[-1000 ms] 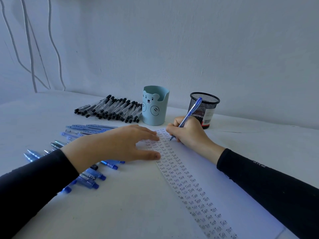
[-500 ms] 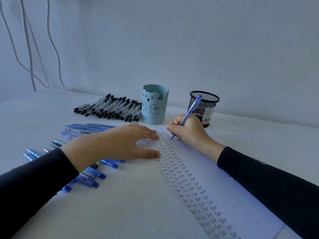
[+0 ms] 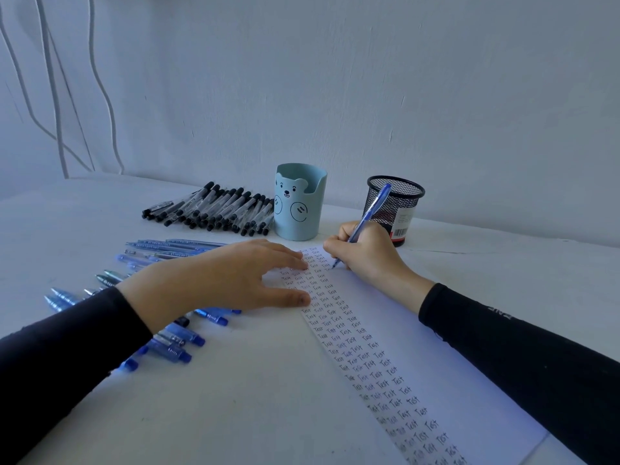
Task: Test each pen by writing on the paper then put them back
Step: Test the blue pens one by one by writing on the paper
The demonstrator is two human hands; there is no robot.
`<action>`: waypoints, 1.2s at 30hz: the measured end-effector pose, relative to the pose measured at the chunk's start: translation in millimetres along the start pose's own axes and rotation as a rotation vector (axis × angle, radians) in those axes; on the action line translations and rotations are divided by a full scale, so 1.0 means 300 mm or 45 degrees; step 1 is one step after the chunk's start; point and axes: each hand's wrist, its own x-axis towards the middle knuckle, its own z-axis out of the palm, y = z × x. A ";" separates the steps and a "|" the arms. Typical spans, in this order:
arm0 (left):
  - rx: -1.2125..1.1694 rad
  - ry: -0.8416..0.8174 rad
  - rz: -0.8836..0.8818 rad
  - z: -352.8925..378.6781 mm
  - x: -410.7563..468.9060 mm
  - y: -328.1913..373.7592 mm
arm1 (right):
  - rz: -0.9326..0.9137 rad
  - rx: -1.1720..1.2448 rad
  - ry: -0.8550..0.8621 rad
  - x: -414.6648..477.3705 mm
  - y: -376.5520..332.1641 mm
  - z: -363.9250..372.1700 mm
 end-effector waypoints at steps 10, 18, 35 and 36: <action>-0.006 0.016 0.015 0.004 -0.001 -0.015 | 0.108 0.122 -0.007 0.008 -0.072 -0.109; -0.055 0.045 0.024 0.012 -0.004 -0.023 | 0.201 0.535 -0.192 0.010 -0.108 -0.221; -0.073 0.057 0.050 0.024 0.009 -0.042 | 0.082 0.395 0.596 -0.002 -0.034 -0.498; -0.072 0.057 0.050 0.025 0.010 -0.044 | 0.085 0.341 0.612 -0.007 -0.001 -0.510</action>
